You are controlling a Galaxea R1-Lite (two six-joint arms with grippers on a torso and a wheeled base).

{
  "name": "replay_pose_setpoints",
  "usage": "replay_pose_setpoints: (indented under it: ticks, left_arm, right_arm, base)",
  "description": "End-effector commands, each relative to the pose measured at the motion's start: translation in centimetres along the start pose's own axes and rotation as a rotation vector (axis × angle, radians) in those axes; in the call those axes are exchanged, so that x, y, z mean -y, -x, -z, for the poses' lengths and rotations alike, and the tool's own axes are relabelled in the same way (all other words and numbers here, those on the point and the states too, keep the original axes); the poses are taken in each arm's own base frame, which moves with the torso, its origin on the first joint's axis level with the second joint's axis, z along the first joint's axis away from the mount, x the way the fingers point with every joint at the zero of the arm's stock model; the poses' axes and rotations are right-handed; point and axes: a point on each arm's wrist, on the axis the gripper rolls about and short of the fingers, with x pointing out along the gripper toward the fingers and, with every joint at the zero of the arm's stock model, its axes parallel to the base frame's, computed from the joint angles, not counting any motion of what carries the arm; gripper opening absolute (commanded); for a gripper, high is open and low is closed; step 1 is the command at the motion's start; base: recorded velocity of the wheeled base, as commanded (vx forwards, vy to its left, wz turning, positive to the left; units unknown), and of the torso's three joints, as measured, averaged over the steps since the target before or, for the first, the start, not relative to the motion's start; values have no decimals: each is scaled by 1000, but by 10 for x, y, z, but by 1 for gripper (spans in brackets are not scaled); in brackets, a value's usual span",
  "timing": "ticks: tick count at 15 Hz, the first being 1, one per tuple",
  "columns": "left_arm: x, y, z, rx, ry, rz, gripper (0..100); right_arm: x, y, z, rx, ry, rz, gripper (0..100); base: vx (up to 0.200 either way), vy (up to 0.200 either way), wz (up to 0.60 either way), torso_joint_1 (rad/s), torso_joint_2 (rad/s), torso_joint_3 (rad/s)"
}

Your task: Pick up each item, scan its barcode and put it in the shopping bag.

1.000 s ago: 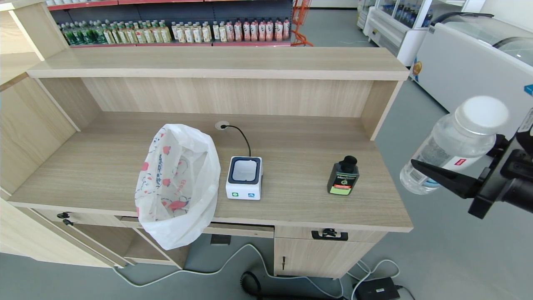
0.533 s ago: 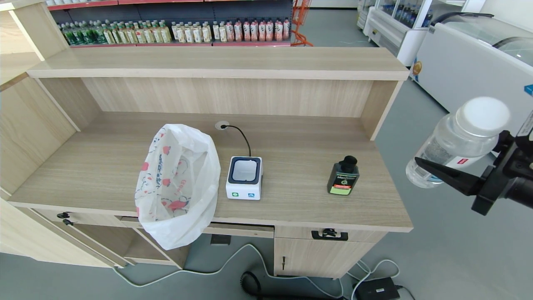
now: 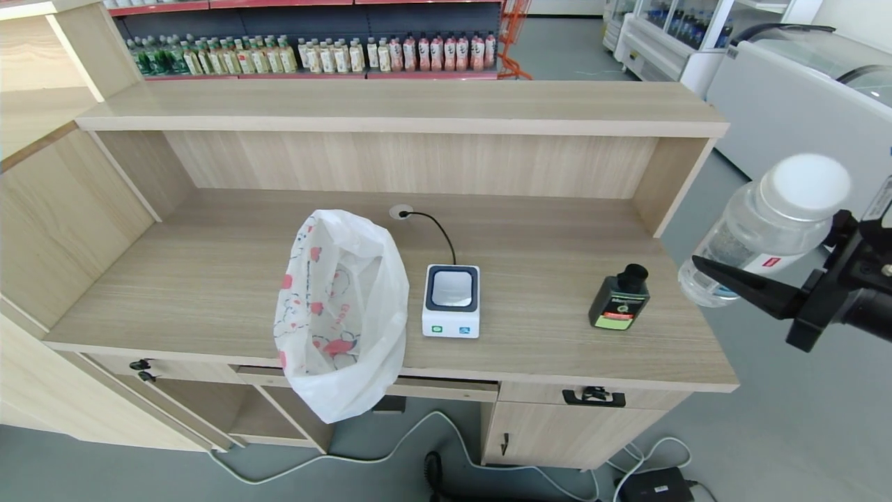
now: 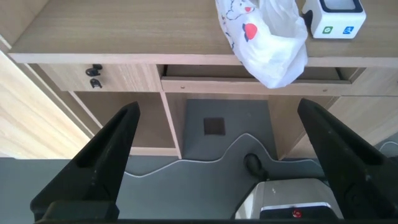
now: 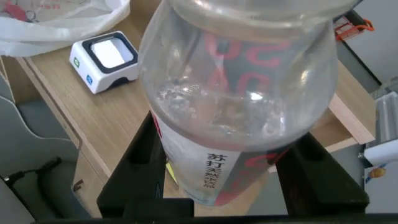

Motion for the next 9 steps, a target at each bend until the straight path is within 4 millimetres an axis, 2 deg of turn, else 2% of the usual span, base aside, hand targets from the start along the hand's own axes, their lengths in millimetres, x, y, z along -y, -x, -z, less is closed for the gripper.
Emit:
replay_pose_setpoints:
  ticks: [1, 2, 3, 4, 6, 7, 8, 9]
  left_arm:
    - [0, 0, 0, -1, -1, 0, 100]
    - [0, 0, 0, -1, -4, 0, 100]
    - [0, 0, 0, -1, -4, 0, 100]
    - [0, 0, 0, -1, -4, 0, 100]
    - [0, 0, 0, -1, -4, 0, 100]
    - [0, 0, 0, -1, -4, 0, 100]
    - [0, 0, 0, -1, -4, 0, 100]
    - [0, 0, 0, -1, -4, 0, 100]
  right_arm:
    - [3, -12, 1, 0, -1, -6, 0]
    - [9, -29, 4, 23, 8, 18, 0]
    - [11, -36, 5, 34, 11, 27, 0]
    - [15, -57, 12, 67, 19, 32, 0]
    - [20, -78, 26, 104, 33, 14, 0]
    - [20, -96, 40, 132, 36, -7, 0]
    - [20, -102, 44, 142, 37, -19, 0]
    - [22, -119, 57, 181, 44, -60, 0]
  base:
    - [0, 200, 0, 7, 2, 2]
    - [0, 200, 0, 2, -2, 2]
    - [0, 200, 0, 12, -2, -2]
    - [0, 200, 0, 7, 7, 2]
    - [0, 200, 0, -2, 2, -2]
    - [0, 200, 0, 2, 2, 2]
    - [0, 200, 0, -2, 2, 2]
    - [0, 200, 0, 7, 7, 2]
